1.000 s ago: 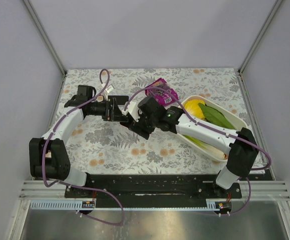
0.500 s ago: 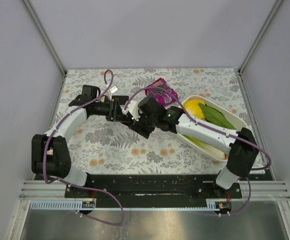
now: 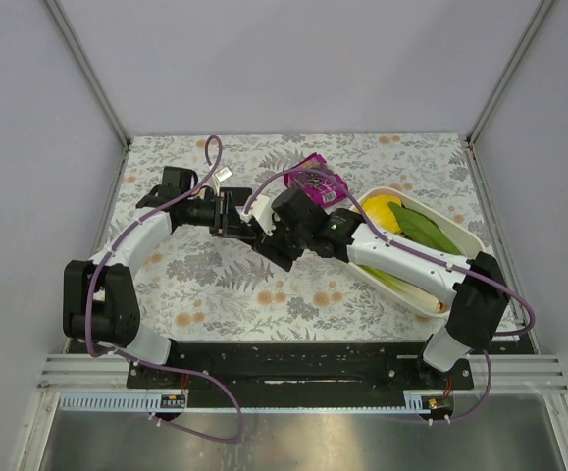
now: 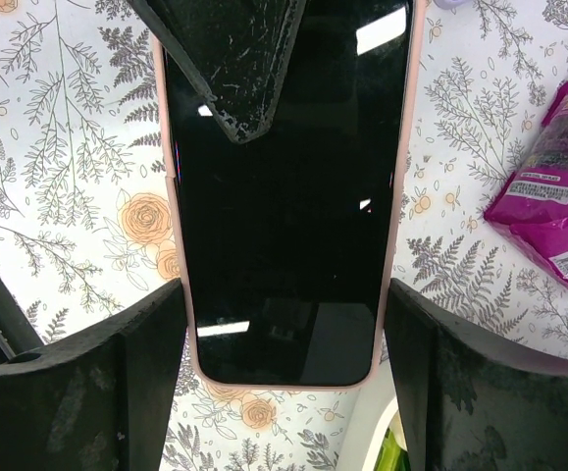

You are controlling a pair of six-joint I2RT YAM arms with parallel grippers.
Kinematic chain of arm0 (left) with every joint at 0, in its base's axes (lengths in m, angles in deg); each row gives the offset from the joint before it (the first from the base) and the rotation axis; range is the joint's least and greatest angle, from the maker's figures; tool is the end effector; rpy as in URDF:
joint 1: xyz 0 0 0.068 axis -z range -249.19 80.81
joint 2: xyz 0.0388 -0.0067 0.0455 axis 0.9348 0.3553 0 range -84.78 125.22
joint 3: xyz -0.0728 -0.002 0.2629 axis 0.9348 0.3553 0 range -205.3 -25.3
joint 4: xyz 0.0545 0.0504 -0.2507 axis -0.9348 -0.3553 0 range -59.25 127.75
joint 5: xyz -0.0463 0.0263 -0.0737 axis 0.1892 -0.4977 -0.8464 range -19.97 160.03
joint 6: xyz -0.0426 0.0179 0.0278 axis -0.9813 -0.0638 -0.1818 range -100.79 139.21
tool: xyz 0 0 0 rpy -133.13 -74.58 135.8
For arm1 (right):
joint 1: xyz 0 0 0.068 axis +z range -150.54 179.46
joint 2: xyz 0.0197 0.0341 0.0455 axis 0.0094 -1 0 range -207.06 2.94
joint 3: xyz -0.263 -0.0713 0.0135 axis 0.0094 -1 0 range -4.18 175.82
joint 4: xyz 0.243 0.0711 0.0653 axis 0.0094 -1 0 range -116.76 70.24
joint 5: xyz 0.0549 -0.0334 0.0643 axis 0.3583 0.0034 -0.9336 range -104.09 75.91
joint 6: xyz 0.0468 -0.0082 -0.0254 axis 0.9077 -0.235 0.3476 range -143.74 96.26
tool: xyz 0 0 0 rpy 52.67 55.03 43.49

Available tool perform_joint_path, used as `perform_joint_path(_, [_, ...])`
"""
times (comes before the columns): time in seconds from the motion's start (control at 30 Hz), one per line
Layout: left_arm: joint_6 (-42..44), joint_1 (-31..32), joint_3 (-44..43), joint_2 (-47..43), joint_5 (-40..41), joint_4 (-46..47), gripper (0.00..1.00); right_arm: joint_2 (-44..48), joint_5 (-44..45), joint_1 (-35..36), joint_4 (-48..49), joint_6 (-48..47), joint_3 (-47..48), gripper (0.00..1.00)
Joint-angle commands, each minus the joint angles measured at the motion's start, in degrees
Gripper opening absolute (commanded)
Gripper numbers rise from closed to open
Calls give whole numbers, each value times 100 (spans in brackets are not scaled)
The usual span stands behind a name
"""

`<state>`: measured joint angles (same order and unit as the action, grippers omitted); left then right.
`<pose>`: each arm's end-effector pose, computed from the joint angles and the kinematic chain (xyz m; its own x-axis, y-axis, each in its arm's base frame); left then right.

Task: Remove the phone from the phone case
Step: Adjust the phone.

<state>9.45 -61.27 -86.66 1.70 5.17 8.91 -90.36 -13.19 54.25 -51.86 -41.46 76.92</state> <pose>0.2963 -0.0737 0.2553 -0.8887 0.0509 -0.4557 0.4418 0.3612 -0.8212 0.2113 0.2985 0.3074 -0.1370 -0.7219 -0.6783 -0.8946 0.3843 -0.2282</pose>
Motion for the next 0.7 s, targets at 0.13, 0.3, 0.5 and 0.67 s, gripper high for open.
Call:
perform_joint_path(0.13, [-228,43,-34,27,-510,423,22,312,-73,6,564,75,46,0])
perform_joint_path(0.3, [-404,43,124,-157,-537,625,0,330,-214,23,626,93,-42,5])
perform_joint_path(0.5, [-194,43,178,-377,-545,503,0,487,-258,24,591,119,-129,53])
perform_joint_path(0.67, [500,34,63,-570,-343,-68,0,768,-179,24,529,75,-366,64])
